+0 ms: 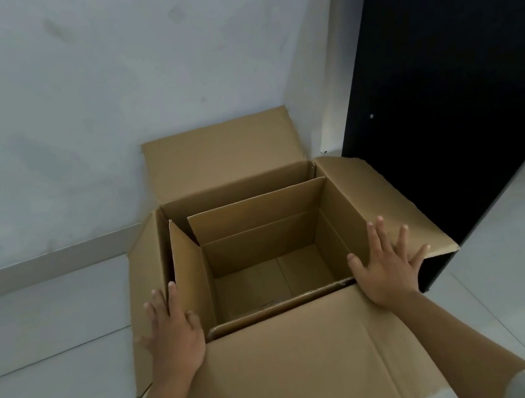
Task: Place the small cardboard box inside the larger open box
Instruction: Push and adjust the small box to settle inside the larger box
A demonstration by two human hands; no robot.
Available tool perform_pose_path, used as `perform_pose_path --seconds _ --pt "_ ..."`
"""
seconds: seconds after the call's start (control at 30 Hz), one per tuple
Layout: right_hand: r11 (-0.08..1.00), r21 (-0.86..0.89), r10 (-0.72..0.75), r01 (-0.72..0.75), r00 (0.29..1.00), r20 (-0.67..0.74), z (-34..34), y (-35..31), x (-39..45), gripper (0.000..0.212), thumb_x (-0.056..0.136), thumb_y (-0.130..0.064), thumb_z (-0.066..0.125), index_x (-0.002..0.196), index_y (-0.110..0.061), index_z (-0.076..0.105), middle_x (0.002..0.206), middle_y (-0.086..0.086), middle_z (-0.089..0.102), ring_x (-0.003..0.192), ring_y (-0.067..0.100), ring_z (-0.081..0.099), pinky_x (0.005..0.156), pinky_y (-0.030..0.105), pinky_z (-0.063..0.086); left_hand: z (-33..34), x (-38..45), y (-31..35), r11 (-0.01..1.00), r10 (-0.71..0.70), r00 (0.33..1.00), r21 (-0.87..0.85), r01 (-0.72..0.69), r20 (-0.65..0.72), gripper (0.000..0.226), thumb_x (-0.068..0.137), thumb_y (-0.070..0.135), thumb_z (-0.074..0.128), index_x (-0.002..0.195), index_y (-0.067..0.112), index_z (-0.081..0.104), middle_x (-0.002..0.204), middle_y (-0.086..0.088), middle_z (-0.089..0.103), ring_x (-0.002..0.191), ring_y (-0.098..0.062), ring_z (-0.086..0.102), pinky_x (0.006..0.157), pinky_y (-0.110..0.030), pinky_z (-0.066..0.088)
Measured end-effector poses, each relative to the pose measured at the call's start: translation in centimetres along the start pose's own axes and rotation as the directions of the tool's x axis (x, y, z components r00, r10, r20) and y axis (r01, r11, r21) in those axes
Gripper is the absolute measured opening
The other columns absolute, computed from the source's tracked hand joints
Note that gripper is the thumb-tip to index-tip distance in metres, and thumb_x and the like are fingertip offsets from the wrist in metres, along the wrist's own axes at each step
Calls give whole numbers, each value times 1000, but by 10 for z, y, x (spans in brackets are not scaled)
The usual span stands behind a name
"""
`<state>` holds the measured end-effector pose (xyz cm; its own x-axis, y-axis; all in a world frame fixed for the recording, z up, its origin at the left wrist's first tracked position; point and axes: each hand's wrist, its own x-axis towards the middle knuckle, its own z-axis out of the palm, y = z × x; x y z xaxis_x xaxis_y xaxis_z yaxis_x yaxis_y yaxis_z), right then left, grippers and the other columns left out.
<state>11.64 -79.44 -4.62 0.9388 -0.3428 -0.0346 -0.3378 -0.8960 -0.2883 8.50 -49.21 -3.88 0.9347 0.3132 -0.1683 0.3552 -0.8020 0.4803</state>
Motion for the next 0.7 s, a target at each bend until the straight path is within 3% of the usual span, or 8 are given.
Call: perform_pose_path --seconds 0.07,0.17,0.23,0.3,0.4,0.5,0.7 --pt "974 182 152 -137 986 -68 -1 -2 -3 85 85 -54 46 146 -24 -6 156 1 -20 142 32 -19 110 56 -13 0 1 0 1000 -23 1000 2 23 -3 58 96 19 30 146 21 0 158 -6 -5 146 -26 -6 114 -59 7" --pt "812 468 413 -349 910 -38 -5 3 -4 88 82 -45 59 146 -22 2 157 9 -15 144 38 3 115 58 14 0 0 0 999 -33 999 18 33 5 58 97 19 29 146 21 -1 158 -5 -5 146 -25 -6 114 -60 8" --pt "775 511 422 -372 906 19 -6 6 1 85 83 -43 59 146 -22 5 157 7 -15 140 41 20 107 59 33 0 0 1 998 -43 999 39 43 5 58 96 19 29 146 21 -1 158 -5 -5 146 -25 -6 114 -61 8" --pt "793 497 387 -353 921 37 -7 5 6 80 85 -42 57 145 -22 7 157 3 -17 136 43 29 100 56 42 -1 2 2 997 -47 999 55 46 6 59 96 20 30 146 22 -1 158 -5 -4 146 -26 -6 114 -62 10" --pt "823 471 361 -318 933 0 -6 2 8 73 87 -36 56 143 -22 12 158 4 -14 136 45 28 104 57 39 1 1 2 995 -33 999 97 34 -11 60 96 20 31 146 22 0 158 -6 -4 146 -26 -4 113 -62 10" --pt "860 439 309 -259 950 -45 -6 2 4 67 91 -29 50 145 -18 12 158 5 -13 142 43 9 115 54 23 0 0 2 992 -15 1000 122 15 -8 59 96 20 32 146 21 1 158 -7 -5 146 -26 -6 113 -62 8" --pt "939 322 163 -119 980 -114 -10 2 -4 58 95 -23 39 145 -14 10 157 4 -16 143 40 -4 117 49 7 0 -3 5 999 12 1000 34 -12 10 57 96 18 31 146 20 3 158 -9 -5 146 -28 -8 116 -58 9"
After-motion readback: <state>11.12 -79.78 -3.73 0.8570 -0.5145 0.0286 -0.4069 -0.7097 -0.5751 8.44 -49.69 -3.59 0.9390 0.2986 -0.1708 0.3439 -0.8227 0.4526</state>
